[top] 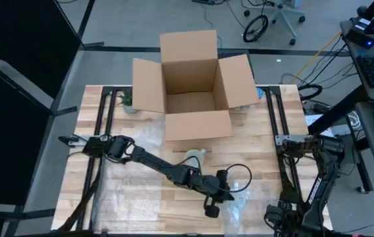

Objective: Wrap mug
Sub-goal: Wrap the red mug with bubble wrap

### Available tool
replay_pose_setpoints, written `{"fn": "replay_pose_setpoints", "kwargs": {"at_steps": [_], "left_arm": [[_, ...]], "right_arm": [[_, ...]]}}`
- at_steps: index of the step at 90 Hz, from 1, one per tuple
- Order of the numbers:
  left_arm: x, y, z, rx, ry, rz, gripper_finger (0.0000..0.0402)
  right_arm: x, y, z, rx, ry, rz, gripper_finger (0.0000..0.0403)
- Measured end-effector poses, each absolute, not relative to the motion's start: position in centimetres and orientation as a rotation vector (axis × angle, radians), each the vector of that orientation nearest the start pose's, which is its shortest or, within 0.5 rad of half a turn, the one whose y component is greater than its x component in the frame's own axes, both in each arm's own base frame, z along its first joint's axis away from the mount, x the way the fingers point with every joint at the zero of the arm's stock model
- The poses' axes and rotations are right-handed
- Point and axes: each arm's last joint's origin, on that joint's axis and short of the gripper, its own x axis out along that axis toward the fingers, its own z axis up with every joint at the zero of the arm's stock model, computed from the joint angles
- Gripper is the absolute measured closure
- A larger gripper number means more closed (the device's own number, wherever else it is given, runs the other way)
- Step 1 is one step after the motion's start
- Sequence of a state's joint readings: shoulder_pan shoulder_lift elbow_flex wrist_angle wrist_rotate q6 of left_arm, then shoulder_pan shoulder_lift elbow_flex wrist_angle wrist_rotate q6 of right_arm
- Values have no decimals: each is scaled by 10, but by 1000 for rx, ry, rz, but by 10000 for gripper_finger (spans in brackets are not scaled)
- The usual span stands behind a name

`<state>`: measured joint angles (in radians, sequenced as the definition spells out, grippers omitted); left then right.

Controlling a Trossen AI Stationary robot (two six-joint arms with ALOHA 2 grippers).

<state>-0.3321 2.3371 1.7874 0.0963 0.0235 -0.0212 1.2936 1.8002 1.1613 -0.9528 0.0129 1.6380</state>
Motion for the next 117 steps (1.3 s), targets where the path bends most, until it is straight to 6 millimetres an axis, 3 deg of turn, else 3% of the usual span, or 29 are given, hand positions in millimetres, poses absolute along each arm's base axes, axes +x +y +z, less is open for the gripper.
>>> {"fn": "replay_pose_setpoints", "kwargs": {"at_steps": [14,31,42,52,82,102,117], "left_arm": [[501,-174,175,49,454,-345,402],[501,-174,175,49,454,-345,402],[501,-174,175,49,454,-345,402],[501,-174,174,49,454,-345,402],[500,-173,169,52,481,-343,402],[500,-173,168,53,484,-343,402],[501,-174,169,52,476,-344,402]], "right_arm": [[92,298,185,293,1531,-262,389],[95,291,227,297,1403,-276,399],[99,285,256,325,1197,-248,400],[104,278,268,329,962,-252,401],[149,265,271,184,676,-316,402],[178,262,246,151,760,-352,403],[180,266,235,143,795,-355,403]]}}
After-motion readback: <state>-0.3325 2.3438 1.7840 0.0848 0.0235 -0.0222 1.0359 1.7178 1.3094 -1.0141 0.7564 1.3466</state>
